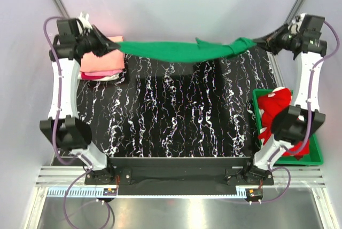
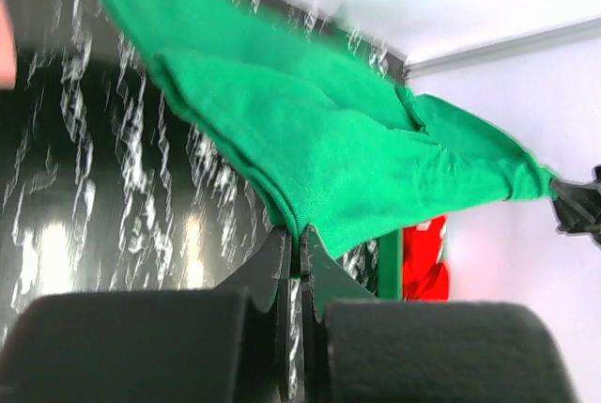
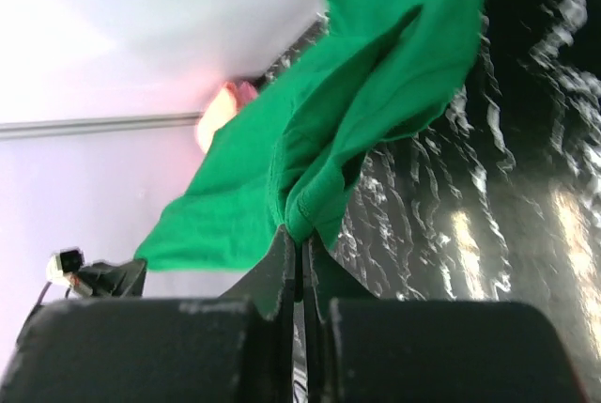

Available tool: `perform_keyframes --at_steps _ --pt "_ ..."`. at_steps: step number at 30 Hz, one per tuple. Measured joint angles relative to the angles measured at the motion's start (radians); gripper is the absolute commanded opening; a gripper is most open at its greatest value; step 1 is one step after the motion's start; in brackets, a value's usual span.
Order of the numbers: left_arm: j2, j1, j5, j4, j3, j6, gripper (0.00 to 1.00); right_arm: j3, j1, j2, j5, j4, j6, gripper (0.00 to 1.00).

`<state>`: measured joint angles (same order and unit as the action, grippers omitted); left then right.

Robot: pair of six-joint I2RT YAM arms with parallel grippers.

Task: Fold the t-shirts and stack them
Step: Fold the tshirt

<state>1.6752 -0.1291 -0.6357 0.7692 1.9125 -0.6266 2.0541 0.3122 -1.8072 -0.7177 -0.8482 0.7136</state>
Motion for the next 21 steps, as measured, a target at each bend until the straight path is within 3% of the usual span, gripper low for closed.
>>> perform_keyframes --at_steps 4,5,6,7,8,9,11,16,21 --pt "-0.164 -0.004 -0.006 -0.05 -0.328 0.063 0.05 -0.37 0.022 0.165 0.047 0.089 -0.034 0.0" --pt "-0.187 -0.005 -0.006 -0.065 -0.418 0.079 0.07 -0.452 0.027 0.18 0.066 0.1 -0.04 0.04" --pt "-0.208 -0.006 0.001 -0.085 -0.517 0.095 0.14 -0.519 0.03 0.187 0.084 0.117 -0.046 0.15" --pt "-0.218 -0.006 0.013 -0.087 -0.61 0.11 0.2 -0.599 0.034 0.19 0.109 0.125 -0.047 0.42" --pt "-0.22 -0.006 0.03 -0.081 -0.697 0.124 0.32 -0.68 0.037 0.186 0.137 0.13 -0.047 0.52" --pt "-0.218 -0.007 0.053 -0.076 -0.78 0.137 0.6 -0.758 0.04 0.18 0.163 0.133 -0.056 0.63" --pt "-0.218 -0.011 0.101 -0.049 -0.911 0.153 0.77 -0.866 0.046 0.151 0.212 0.11 -0.072 0.73" --pt "-0.234 -0.024 0.156 0.001 -1.079 0.157 0.88 -0.898 0.063 0.122 0.308 0.064 -0.092 0.76" --pt "-0.352 -0.024 0.19 -0.006 -1.068 0.156 0.86 -0.829 0.064 0.183 0.357 0.077 -0.1 0.76"
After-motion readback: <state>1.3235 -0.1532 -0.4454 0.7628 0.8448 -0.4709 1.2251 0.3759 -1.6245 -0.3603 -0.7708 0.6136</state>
